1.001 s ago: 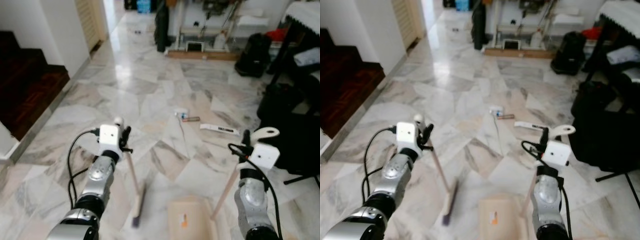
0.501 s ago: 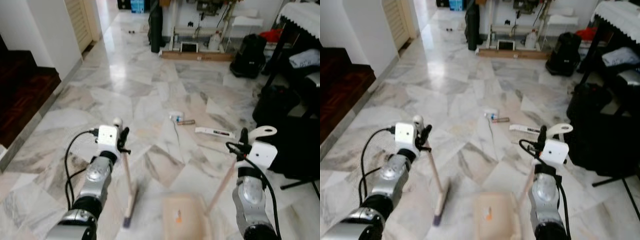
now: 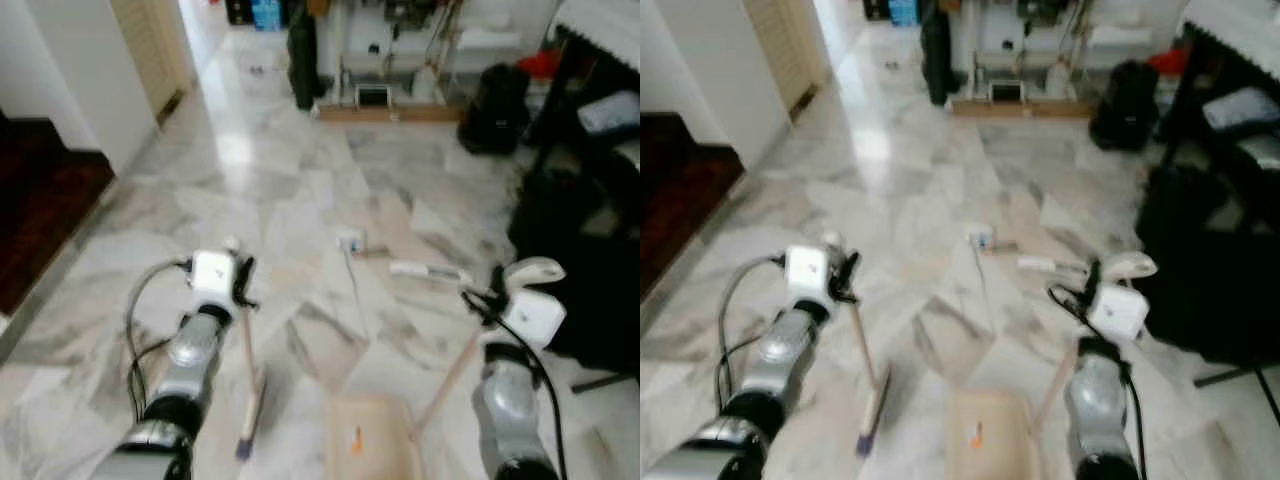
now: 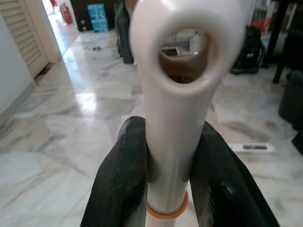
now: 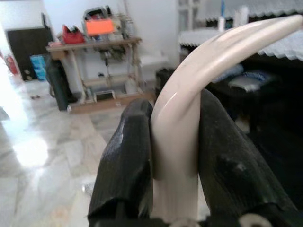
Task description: Sweep floor
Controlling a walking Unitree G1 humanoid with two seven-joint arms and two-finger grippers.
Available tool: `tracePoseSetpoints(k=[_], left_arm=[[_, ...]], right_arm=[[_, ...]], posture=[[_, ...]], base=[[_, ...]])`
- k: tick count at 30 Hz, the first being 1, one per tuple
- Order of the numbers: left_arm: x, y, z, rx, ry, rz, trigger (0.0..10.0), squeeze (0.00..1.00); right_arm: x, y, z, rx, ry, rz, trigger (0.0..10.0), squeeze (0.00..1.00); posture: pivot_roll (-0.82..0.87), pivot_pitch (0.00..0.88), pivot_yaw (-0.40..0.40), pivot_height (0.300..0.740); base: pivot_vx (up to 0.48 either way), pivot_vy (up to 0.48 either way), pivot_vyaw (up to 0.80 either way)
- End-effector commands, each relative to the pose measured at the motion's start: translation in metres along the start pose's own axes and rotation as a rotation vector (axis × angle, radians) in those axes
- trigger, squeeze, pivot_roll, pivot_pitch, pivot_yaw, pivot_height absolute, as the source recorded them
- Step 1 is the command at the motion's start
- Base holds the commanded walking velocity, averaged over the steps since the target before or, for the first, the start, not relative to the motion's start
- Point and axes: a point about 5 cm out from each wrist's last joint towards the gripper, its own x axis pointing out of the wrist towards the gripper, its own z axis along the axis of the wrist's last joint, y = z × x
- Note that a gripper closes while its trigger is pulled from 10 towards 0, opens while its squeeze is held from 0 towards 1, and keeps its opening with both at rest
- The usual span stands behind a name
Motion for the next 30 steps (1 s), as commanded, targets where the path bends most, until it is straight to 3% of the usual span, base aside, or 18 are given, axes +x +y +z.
tracePoseSetpoints(k=[1, 23, 30], left_arm=[[0.003, 0.006, 0.011, 0.012, -0.052, 0.014, 10.0, 0.0], [0.004, 0.004, 0.011, 0.01, -0.05, 0.012, 10.0, 0.0], [0.004, 0.003, 0.011, 0.009, -0.051, 0.01, 10.0, 0.0]], right_arm=[[0.006, 0.01, 0.011, 0.02, -0.049, 0.021, 10.0, 0.0], [0.008, 0.011, 0.011, 0.016, -0.044, 0.037, 10.0, 0.0], [0.006, 0.019, 0.01, -0.055, -0.052, 0.105, 10.0, 0.0]], posture=[[0.05, 0.0, 0.015, 0.74], [0.05, 0.0, 0.011, 0.74], [0.05, 0.0, 0.009, 0.74]], base=[[0.266, 0.0, 0.0], [0.277, 0.0, 0.0], [0.29, 0.0, 0.34]])
